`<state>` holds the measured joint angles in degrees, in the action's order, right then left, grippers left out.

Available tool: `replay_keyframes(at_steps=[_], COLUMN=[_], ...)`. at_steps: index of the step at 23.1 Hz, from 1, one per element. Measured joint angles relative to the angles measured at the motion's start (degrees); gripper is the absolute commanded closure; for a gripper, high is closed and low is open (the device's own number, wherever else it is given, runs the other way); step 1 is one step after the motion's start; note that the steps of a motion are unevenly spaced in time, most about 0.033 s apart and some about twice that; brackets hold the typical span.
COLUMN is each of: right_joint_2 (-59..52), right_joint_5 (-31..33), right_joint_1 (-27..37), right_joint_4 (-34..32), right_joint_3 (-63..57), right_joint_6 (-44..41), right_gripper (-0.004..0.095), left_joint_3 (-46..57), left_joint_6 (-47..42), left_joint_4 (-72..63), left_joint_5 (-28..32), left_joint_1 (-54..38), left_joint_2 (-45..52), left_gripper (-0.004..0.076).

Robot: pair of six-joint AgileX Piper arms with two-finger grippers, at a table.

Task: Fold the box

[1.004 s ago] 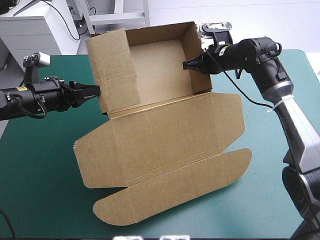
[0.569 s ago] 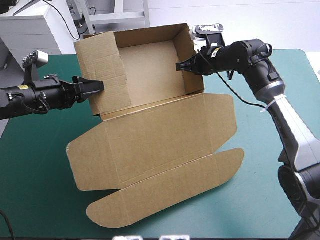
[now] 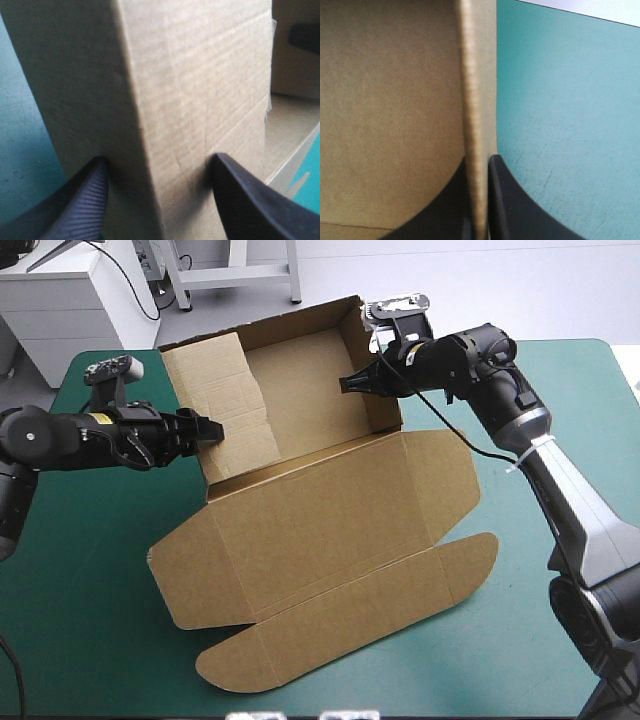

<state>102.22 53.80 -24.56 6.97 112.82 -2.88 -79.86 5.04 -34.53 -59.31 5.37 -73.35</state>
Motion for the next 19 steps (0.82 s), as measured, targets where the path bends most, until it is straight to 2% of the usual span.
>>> replay_keyframes(at_steps=[4, 8, 14, 17, 18, 19], right_joint_2=[0.1, 0.3, 0.3, 0.7, 1.0, 1.2], right_joint_5=[0.0, 0.0, 0.3, 1.5, 2.0, 2.3], right_joint_1=[-0.3, -0.9, -1.0, -1.0, -1.0, -1.0], right_joint_4=[-0.8, 0.8, 0.5, 0.0, -0.1, -0.2], right_joint_3=[0.0, 0.0, 0.1, 0.1, 0.1, 0.1], right_joint_6=[0.0, -0.3, -0.9, -1.6, -1.8, -2.2], right_gripper=[0.0924, 0.0924, 0.0924, 0.0924, 0.0924, 0.0924], left_joint_3=[0.0, 0.0, 0.0, 0.0, 0.0, 0.1], left_joint_6=[-4.5, -9.7, -11.6, -12.0, -12.1, -12.3], left_joint_4=[6.2, 12.8, 15.3, 16.4, 16.9, 17.7], left_joint_5=[-0.3, -0.4, -0.4, -0.5, -0.5, -0.5], left_joint_1=[2.1, 2.2, 2.4, 3.3, 3.7, 4.0], left_joint_2=[-2.1, -2.3, -2.5, -2.7, -2.7, -2.8], left_gripper=[0.0323, 0.0485, 0.0565, 0.0659, 0.0729, 0.0732])
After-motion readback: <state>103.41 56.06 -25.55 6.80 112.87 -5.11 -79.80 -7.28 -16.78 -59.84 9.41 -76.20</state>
